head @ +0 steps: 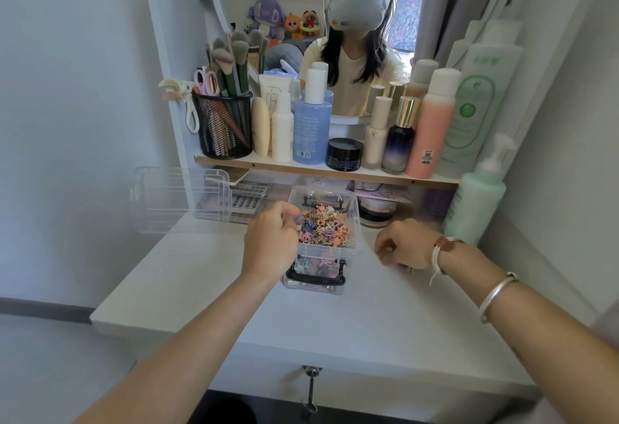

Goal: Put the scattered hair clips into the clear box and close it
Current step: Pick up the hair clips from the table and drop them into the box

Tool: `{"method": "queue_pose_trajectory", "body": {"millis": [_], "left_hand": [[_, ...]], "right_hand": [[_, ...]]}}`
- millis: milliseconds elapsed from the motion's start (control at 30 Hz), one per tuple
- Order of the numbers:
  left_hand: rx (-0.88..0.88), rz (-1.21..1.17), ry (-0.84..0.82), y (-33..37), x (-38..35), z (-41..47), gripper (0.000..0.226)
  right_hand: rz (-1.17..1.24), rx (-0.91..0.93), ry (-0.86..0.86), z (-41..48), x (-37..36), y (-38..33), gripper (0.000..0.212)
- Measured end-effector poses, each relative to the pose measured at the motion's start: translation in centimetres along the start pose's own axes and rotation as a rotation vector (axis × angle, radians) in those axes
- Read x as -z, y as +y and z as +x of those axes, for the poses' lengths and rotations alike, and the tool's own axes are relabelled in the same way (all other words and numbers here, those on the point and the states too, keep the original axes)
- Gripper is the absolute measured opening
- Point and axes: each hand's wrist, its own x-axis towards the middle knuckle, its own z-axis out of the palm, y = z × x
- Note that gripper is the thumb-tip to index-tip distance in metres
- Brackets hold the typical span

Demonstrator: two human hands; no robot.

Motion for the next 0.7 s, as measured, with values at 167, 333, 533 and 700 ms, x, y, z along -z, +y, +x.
{"method": "queue_pose_trajectory", "body": {"millis": [167, 333, 533, 700], "left_hand": [[0.006, 0.001, -0.001, 0.0, 0.0, 0.0, 0.026], [0.007, -0.003, -0.002, 0.1, 0.0, -0.1, 0.026], [0.014, 0.001, -0.009, 0.0, 0.1, 0.0, 0.026], [0.013, 0.000, -0.016, 0.0, 0.1, 0.0, 0.026]], "right_hand": [[-0.021, 0.019, 0.068, 0.1, 0.3, -0.1, 0.021], [0.207, 0.050, 0.300, 0.1, 2.1, 0.0, 0.018], [0.808, 0.210, 0.307, 0.1, 4.0, -3.6, 0.028], [0.476, 0.018, 0.331, 0.3, 2.8, -1.0, 0.031]]}}
